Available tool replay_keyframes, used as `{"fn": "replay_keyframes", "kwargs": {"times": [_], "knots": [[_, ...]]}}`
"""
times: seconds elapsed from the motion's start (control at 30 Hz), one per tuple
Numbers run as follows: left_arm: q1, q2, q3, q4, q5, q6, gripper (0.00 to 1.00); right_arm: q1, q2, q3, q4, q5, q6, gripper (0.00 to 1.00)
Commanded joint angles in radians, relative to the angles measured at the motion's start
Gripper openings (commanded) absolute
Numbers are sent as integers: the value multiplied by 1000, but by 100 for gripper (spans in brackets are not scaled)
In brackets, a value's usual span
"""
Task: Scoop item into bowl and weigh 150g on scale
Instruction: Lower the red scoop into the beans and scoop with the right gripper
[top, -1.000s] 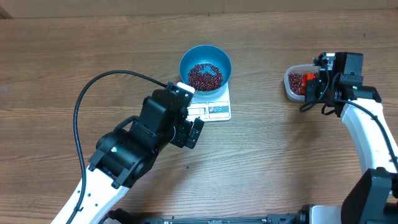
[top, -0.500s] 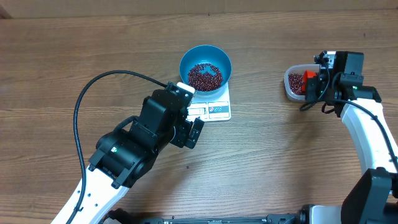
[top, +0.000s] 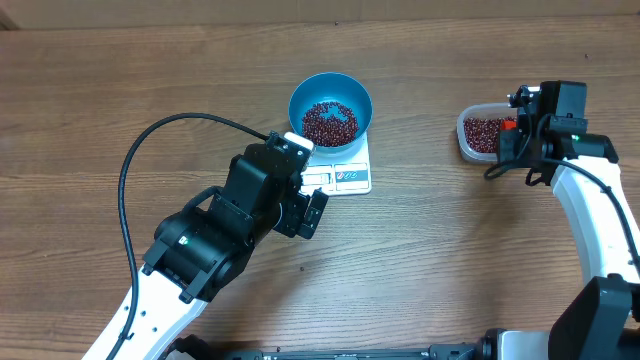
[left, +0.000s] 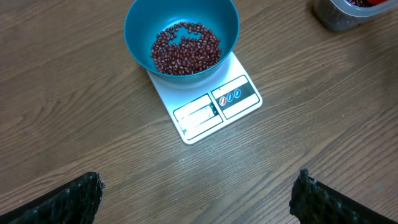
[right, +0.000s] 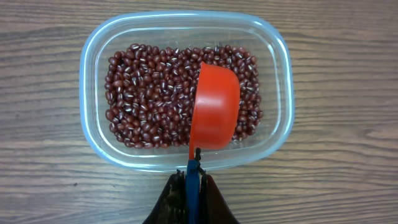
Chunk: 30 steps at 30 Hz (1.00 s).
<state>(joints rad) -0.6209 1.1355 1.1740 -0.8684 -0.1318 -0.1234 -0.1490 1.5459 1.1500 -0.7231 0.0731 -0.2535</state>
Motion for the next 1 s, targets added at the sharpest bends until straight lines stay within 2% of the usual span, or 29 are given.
{"fn": "replay_keyframes", "kwargs": {"times": [0.0, 0.3, 0.7, 0.97], "knots": [[5, 3, 7, 2, -9, 15, 99, -2, -37, 39, 2, 41, -44, 4], [5, 3, 7, 2, -9, 15, 100, -2, -37, 39, 21, 141, -199, 4], [5, 3, 7, 2, -9, 15, 99, -2, -9, 29, -26, 63, -189, 4], [5, 3, 7, 2, -9, 15, 100, -3, 71, 29, -23, 45, -166, 4]]}}
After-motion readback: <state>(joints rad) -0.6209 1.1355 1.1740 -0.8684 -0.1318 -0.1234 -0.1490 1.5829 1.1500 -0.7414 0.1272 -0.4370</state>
